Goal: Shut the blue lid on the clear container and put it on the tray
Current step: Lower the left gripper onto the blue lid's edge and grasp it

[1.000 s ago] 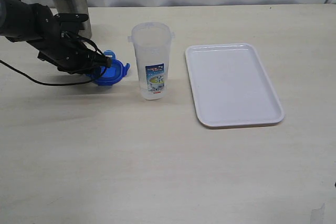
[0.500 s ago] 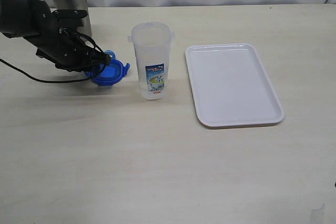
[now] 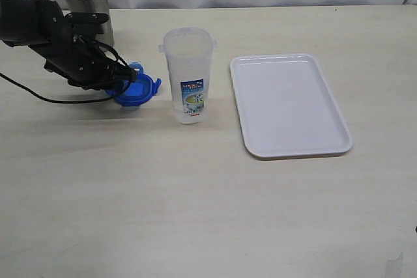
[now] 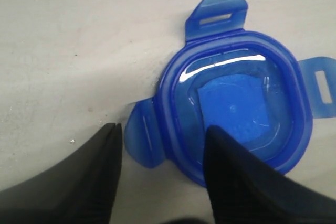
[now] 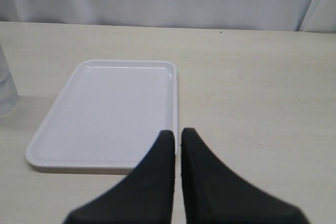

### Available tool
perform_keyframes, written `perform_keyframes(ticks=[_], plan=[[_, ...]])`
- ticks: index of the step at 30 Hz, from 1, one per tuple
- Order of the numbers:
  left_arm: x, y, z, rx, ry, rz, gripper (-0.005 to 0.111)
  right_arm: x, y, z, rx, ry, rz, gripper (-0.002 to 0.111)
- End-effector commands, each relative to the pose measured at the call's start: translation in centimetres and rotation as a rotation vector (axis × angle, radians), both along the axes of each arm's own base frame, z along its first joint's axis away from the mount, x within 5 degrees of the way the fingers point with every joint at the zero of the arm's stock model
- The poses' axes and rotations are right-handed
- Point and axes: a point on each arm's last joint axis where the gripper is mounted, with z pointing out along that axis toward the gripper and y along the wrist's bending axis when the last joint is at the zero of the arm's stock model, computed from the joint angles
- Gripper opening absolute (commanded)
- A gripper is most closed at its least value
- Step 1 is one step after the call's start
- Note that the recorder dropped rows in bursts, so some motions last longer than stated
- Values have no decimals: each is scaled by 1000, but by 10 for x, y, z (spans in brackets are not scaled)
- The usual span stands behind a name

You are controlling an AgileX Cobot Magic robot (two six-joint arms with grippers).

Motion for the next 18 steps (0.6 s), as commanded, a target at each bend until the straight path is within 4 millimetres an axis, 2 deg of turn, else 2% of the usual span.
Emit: perform_keyframes(ticks=[1, 5, 12, 18], plan=[[1, 0, 6, -26, 0, 51, 45, 0, 0, 0, -1, -5, -5, 5], [1, 0, 6, -29, 1, 57, 45, 0, 0, 0, -1, -5, -5, 5], [1, 0, 5, -28, 3, 57, 22, 0, 0, 0, -1, -5, -5, 5], [1, 0, 5, -28, 7, 56, 21, 0, 0, 0, -1, -5, -5, 5]])
